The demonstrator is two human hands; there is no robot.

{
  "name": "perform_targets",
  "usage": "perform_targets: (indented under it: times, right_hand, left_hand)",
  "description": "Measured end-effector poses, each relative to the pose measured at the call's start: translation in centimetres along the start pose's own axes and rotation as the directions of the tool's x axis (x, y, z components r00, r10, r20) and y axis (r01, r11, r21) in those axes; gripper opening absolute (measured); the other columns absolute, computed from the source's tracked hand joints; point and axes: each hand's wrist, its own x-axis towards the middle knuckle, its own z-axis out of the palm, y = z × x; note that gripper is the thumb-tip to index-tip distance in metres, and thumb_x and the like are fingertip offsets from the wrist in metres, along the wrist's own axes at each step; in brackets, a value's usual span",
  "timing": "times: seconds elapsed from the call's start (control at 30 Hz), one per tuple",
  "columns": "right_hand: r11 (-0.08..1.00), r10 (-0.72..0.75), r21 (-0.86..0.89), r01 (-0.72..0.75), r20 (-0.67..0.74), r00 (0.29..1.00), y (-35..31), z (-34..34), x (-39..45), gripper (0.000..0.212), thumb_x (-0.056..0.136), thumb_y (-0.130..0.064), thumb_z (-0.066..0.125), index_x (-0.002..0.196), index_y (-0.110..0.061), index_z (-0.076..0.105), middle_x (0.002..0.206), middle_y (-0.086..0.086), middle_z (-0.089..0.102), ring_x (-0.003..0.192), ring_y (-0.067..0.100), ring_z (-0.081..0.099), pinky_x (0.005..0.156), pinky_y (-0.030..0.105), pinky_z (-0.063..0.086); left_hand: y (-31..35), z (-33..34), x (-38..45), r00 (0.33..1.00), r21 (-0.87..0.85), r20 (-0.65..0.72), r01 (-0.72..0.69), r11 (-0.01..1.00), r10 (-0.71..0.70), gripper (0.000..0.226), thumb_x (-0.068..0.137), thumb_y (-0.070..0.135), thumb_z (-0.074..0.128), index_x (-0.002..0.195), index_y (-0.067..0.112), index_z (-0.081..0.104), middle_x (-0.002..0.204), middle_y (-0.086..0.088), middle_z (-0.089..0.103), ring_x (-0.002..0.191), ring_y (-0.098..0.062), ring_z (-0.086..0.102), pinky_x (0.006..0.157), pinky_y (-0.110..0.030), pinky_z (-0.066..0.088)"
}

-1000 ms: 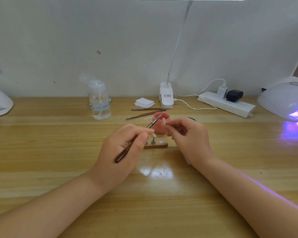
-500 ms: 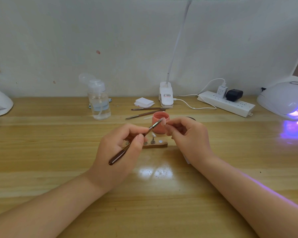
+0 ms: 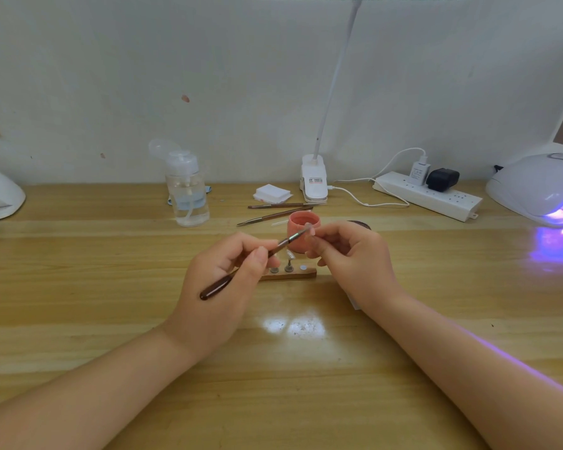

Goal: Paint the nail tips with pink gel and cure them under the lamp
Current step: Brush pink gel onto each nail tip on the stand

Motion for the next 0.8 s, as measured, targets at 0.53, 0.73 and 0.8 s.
perform_targets:
  times: [0.53, 0.73, 0.8]
  right_hand:
    - [0.995, 0.097, 0.021, -0.096, -0.044, 0.994, 0.1, -0.3, 0.3, 0.005, 0.084, -0.015, 0.073, 0.083, -0.019, 0.070, 0.069, -0.001, 0.072, 0.066, 0.013, 0.070, 0.064, 0.030, 0.057]
    - [0.991, 0.131, 0.005, -0.130, -0.067, 0.989, 0.5, -0.1, 0.5, 0.005, 0.084, -0.019, 0.073, 0.083, -0.016, 0.070, 0.069, 0.000, 0.070, 0.068, 0.016, 0.070, 0.065, 0.030, 0.054]
    - [0.993, 0.116, -0.011, -0.118, -0.081, 0.990, 0.5, -0.1, 0.5, 0.003, 0.084, -0.019, 0.073, 0.083, -0.018, 0.071, 0.073, 0.003, 0.070, 0.072, 0.023, 0.068, 0.070, 0.038, 0.056]
  left_hand:
    - [1.0, -0.3, 1.2, 0.997, 0.052, -0.070, 0.015, 0.999, -0.011, 0.015, 0.092, 0.019, 0.059, 0.085, 0.023, 0.071, 0.076, 0.005, 0.072, 0.067, -0.015, 0.065, 0.059, -0.022, 0.053]
    - [2.3, -0.9, 6.0, 0.979, 0.149, -0.205, 0.043, 0.988, -0.012, 0.016, 0.083, 0.024, 0.074, 0.069, 0.029, 0.072, 0.068, 0.012, 0.072, 0.061, 0.004, 0.063, 0.058, -0.009, 0.046]
    - [2.7, -0.6, 8.0, 0.983, 0.260, -0.183, 0.047, 0.965, 0.002, 0.017, 0.083, 0.026, 0.074, 0.068, 0.028, 0.069, 0.062, 0.014, 0.069, 0.056, 0.006, 0.060, 0.054, -0.008, 0.044]
